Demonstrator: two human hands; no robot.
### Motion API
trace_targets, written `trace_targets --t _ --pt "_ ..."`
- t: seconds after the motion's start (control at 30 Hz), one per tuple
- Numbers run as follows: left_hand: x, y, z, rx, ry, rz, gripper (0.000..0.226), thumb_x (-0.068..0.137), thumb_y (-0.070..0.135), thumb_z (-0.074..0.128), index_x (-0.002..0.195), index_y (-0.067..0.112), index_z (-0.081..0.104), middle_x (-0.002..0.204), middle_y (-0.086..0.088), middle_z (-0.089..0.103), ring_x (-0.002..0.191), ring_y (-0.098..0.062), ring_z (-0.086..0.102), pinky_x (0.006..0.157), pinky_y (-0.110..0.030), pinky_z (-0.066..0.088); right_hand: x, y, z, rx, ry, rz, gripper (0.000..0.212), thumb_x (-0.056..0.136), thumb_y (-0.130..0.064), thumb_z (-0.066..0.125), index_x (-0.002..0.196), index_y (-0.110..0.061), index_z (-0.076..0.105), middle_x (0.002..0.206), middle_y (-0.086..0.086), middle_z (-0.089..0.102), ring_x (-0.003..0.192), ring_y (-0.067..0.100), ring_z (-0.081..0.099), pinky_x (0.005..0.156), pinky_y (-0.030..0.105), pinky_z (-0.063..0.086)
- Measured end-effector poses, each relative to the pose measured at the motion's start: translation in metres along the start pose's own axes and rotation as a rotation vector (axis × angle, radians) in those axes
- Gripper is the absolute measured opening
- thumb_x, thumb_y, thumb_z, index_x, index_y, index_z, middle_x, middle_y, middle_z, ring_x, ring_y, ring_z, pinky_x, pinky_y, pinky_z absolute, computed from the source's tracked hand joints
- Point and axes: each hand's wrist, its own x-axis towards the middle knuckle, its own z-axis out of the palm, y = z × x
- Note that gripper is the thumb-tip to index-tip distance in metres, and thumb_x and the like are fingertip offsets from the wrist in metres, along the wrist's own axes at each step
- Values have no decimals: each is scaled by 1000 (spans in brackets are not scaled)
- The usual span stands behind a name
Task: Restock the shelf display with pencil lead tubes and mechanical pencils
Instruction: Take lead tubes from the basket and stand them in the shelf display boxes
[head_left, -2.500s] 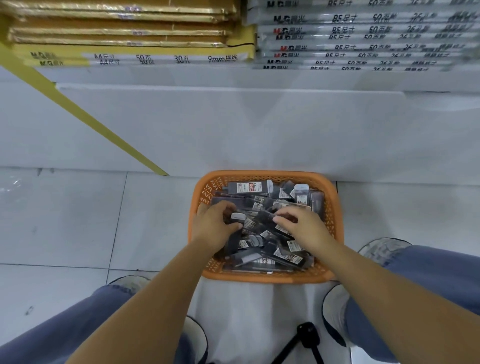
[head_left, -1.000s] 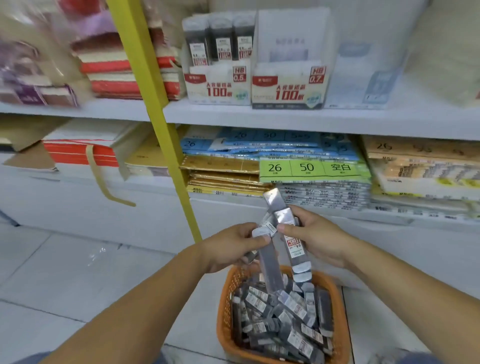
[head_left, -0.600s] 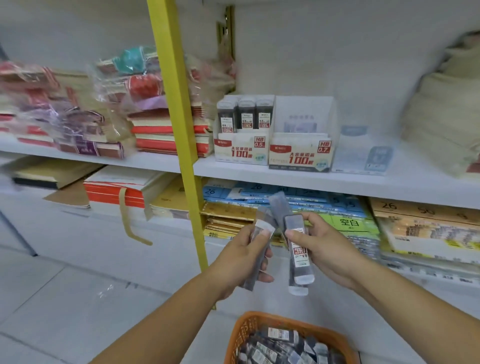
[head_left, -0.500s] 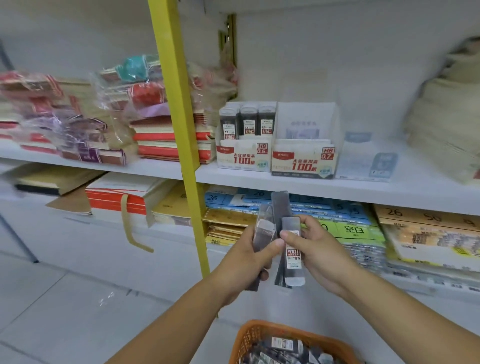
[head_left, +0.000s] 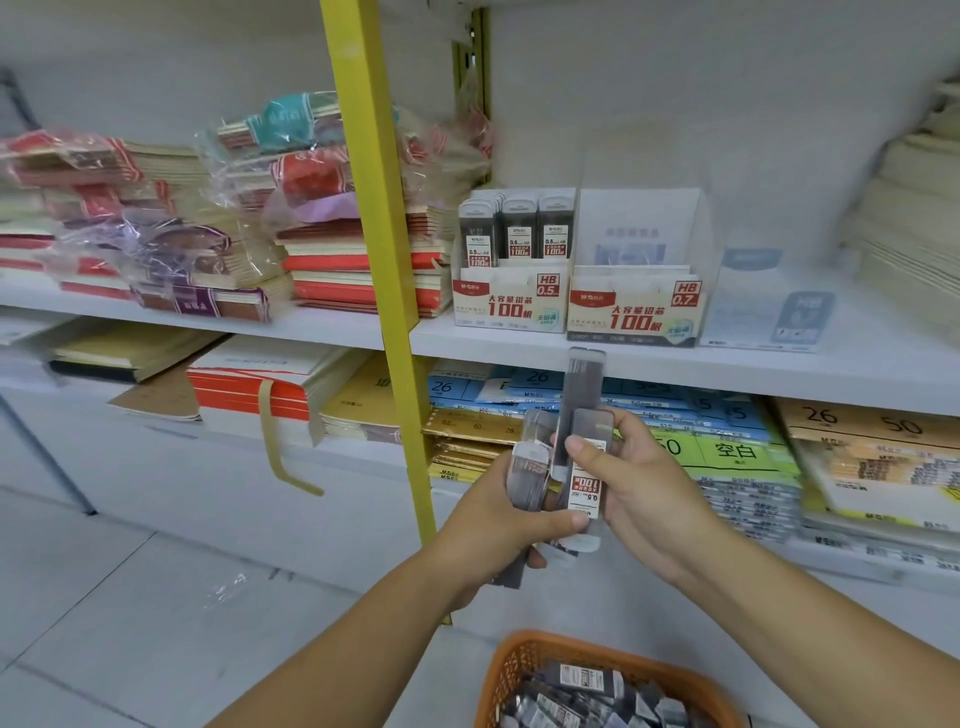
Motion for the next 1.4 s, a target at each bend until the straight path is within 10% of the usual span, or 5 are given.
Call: trace_targets --t 0.3,0.67,1.2,1.3,1.4 --pt "-6 0 -8 18 37 -41 48 80 25 82 111 50 55 92 28 70 79 -6 71 63 -18 55 4 -25 -15 -309 40 -82 21 96 -13 56 116 -19 62 103 3 74 97 22 69 83 41 54" --pt "0 7 -14 -116 156 -27 45 82 22 81 115 45 60 104 8 72 87 -17 68 63 -21 54 -10 -19 -15 -498 -15 -104 28 90 -17 65 110 -37 64 104 -13 74 93 10 71 83 39 56" --pt "-7 24 -16 -172 171 -15 29 91 37 71 117 39 59 100 10 78 99 -20 74 60 -23 53 -11 -30 -19 -720 -135 -168 39 101 -28 45 122 -62 47 73 -14 64 65 9 64 57 27 55" --pt "-9 26 -19 -218 184 4 31 92 34 71 120 34 59 105 4 78 99 -22 75 59 -25 53 -14 -31 -20 -912 -201 -156 38 101 -44 36 123 -75 34 94 -35 48 86 -13 47 79 18 39" --pt "-9 27 -23 -254 211 22 32 92 34 70 122 35 60 107 0 78 100 -22 75 57 -24 52 -17 -38 -21 -961 -234 -100 42 104 -37 35 124 -74 31 109 -19 42 89 -16 40 72 4 32"
